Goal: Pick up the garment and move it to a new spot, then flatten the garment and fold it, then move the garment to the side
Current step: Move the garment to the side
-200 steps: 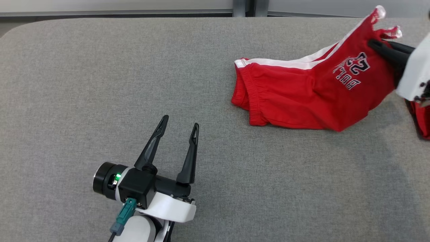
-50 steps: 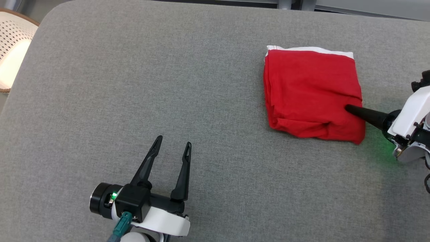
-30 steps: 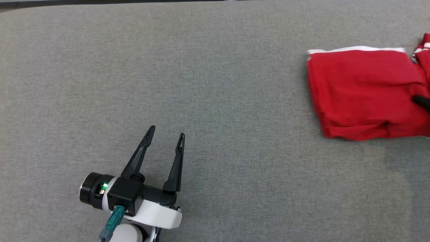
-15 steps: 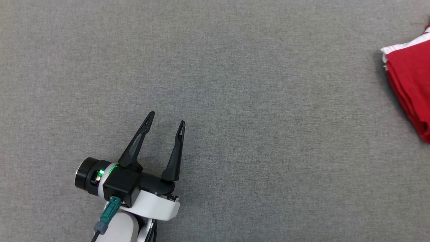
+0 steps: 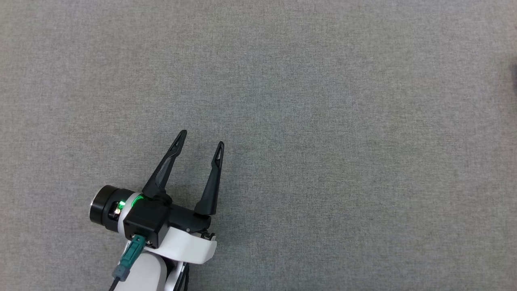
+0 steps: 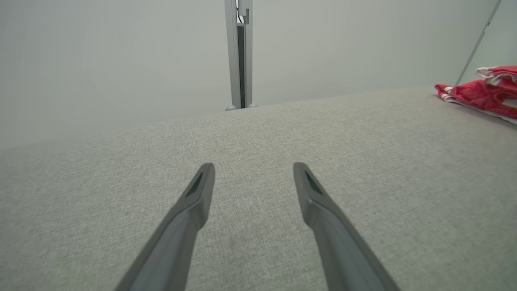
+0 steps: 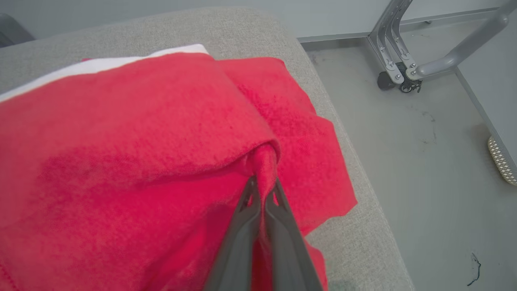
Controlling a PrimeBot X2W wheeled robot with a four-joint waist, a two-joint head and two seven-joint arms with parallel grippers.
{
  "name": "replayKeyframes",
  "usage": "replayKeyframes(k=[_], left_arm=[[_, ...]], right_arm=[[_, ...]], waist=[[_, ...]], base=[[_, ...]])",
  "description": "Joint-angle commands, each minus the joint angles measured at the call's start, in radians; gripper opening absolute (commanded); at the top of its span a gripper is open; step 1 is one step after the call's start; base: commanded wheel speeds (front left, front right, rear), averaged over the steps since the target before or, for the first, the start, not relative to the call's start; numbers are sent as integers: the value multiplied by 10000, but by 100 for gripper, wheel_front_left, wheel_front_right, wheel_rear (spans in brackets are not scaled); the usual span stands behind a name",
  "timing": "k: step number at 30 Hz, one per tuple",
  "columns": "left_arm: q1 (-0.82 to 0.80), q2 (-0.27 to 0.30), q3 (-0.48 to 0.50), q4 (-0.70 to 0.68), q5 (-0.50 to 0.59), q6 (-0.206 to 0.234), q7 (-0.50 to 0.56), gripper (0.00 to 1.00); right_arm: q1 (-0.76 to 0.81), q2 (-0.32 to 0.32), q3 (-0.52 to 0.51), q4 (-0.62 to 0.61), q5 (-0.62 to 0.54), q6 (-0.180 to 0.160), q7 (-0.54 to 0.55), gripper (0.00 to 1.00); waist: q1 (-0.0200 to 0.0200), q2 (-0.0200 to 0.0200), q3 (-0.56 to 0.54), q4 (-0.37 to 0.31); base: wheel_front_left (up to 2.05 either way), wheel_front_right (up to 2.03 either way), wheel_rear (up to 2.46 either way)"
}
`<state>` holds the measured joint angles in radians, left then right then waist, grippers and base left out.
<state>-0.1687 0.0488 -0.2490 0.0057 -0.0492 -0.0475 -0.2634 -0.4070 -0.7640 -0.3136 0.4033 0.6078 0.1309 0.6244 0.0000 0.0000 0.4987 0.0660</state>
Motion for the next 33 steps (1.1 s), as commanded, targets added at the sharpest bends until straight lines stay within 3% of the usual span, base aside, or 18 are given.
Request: replayKeyframes(k=[1,2,3,5,6,7,15,16,18,23,28,33], left_arm=[[-67,37,26,-50,71,-35,-10,100],[-66,37,28,-50,74,-43,-10,100],[-63,36,29,-47,84,-45,-10,100],[-26,37,45,-25,113,-44,-10,100],[-1,39,51,-7,123,-43,-10,100],[24,36,54,12,123,-41,-10,100],[351,39,119,141,-273,238,-10,100],[501,40,180,152,-497,363,-10,100],[582,39,216,153,-609,450,-10,100],[1058,36,357,327,-1263,803,-10,100],[1711,36,447,682,-1967,666,-10,100],[2453,34,799,691,-1916,785,-10,100]], right_arm=[[-96,123,-93,40,-172,-6,-71,0],[-147,192,-160,92,-260,-7,-98,0],[-184,289,-171,120,-337,-6,-88,18],[-200,461,-196,143,-509,-6,13,41],[-211,477,-250,175,-669,-7,34,88],[-238,485,-293,170,-832,-7,2,100],[265,896,200,-834,-1739,-6,-1743,100],[564,1200,592,-1259,-2052,-6,-2586,100],[742,1399,841,-1447,-2133,-6,-3036,100],[1672,2378,2574,-1573,-2427,-6,-5431,100],[2503,3456,4192,-856,-3009,-6,-8123,100],[3028,4643,4648,-772,-3844,-6,-8912,100]], waist=[[0,0,-11,2],[0,0,-22,1],[0,0,-43,-3],[0,0,-114,-28],[0,0,-162,-42],[0,0,-222,-55],[0,0,-1224,-129],[0,0,-1594,-144],[0,0,-1769,-156],[0,0,-2835,-179],[0,0,-3921,-114],[0,0,-4821,-77]], base=[[0,0,0],[0,0,0],[0,0,0],[0,0,0],[0,0,0],[0,0,0],[0,0,0],[0,0,0],[0,0,0],[0,0,0],[0,0,0],[0,0,0]])
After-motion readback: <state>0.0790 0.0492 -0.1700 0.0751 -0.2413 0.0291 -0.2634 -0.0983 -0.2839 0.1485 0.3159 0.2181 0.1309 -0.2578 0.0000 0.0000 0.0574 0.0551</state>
